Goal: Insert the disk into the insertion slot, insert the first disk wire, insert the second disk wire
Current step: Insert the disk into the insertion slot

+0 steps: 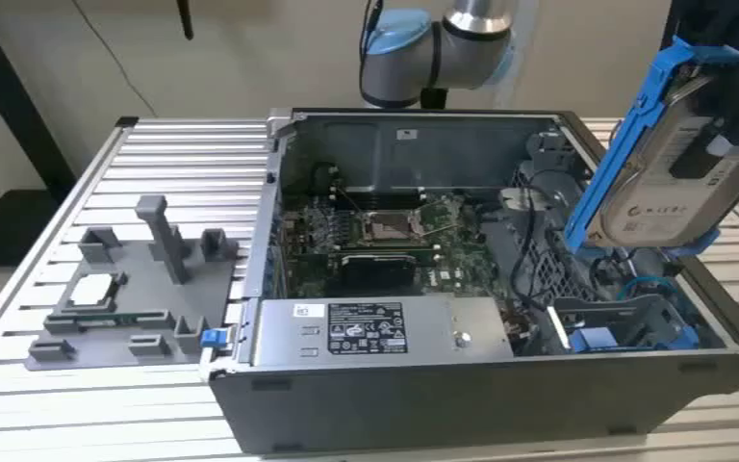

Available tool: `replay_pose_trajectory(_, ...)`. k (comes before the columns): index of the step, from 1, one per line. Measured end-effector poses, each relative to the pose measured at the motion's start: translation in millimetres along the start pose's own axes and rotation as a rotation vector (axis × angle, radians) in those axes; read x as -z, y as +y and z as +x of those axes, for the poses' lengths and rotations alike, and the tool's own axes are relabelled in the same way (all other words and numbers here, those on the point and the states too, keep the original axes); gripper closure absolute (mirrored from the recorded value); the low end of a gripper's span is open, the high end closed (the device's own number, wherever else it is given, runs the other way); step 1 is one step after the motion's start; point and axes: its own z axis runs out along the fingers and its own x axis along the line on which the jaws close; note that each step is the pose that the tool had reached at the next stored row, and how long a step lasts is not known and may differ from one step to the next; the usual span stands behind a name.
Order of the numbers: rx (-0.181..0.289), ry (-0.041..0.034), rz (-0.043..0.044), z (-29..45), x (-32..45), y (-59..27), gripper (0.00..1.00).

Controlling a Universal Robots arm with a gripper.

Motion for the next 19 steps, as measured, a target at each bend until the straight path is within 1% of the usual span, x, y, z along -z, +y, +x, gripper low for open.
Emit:
replay_pose_trajectory(11,0.0,0.0003,0.0,0.0,-0.3,0.0,1.0)
replay_pose_trajectory(19,-0.001,0.0004,0.0,1.1,-2.3,-1.1,1.0)
